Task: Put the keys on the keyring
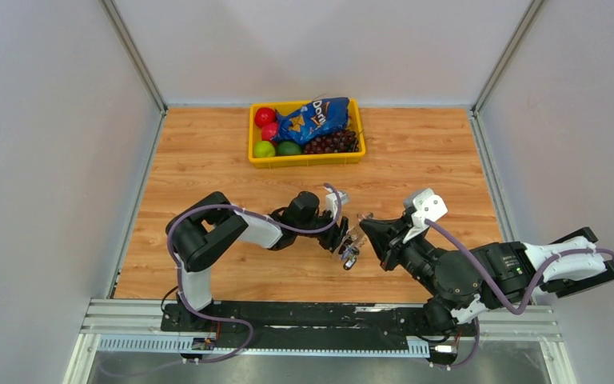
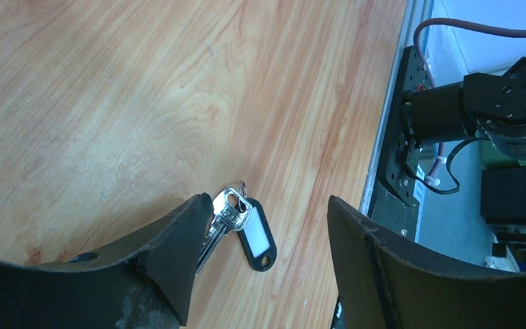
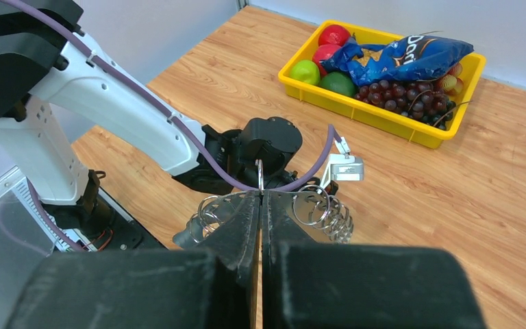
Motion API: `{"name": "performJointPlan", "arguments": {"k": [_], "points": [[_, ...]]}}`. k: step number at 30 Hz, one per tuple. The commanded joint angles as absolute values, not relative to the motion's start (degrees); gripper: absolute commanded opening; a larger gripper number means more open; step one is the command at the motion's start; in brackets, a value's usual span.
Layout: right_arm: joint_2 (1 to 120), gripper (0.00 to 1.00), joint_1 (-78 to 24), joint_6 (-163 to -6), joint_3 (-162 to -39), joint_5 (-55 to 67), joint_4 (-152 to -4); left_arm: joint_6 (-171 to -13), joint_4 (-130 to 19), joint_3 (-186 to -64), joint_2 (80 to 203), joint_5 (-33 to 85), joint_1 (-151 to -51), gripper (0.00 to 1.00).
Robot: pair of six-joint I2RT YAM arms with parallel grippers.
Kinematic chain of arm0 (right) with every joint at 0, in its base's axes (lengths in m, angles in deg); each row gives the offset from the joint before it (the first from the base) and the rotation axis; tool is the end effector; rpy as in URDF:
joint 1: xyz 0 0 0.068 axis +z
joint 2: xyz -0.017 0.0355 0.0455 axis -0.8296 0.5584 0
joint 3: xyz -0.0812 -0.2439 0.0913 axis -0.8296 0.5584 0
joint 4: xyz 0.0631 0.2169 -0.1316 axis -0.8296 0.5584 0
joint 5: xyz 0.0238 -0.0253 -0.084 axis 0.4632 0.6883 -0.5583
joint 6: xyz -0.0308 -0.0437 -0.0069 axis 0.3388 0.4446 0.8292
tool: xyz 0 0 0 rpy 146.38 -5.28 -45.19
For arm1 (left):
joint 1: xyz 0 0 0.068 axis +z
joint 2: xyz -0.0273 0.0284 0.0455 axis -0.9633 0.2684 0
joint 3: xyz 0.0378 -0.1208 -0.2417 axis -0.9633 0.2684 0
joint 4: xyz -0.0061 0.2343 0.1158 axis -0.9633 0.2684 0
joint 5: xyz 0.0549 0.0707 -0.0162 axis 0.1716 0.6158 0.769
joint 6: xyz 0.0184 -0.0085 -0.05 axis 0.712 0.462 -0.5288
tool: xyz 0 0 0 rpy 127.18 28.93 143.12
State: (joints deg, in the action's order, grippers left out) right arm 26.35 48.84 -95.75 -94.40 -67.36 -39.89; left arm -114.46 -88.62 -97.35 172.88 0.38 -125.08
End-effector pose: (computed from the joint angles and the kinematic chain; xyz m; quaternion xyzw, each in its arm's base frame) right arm -0.0012 0.1304 0.4312 -0.2255 0.7115 0.2383 0.6213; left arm 0.2105 -0.2881 0.1320 0.2678 0.7839 -0.5216 0.2041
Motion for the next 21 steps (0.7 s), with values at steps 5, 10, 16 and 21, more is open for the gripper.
{"name": "performJointPlan", "arguments": {"k": [5, 10, 16, 21], "points": [[25.11, 0.0, 48.49, -96.1, -95.04, -67.19, -41.02, -112.43, -88.43, -100.33, 175.08, -1.98, -126.54, 0.68], [25.0, 0.0, 48.5, -96.19, -94.77, -66.84, -41.02, -111.64, -87.35, -101.14, 175.79, -1.86, -127.49, 0.64], [24.87, 0.0, 48.44, -96.35, -94.53, -66.55, -41.1, -111.27, -86.55, -101.61, 176.14, -1.83, -128.06, 0.59], [24.66, 0.0, 48.41, -96.36, -94.32, -66.56, -41.19, -110.43, -85.68, -101.6, 176.34, -1.02, -128.07, 0.57]]}}
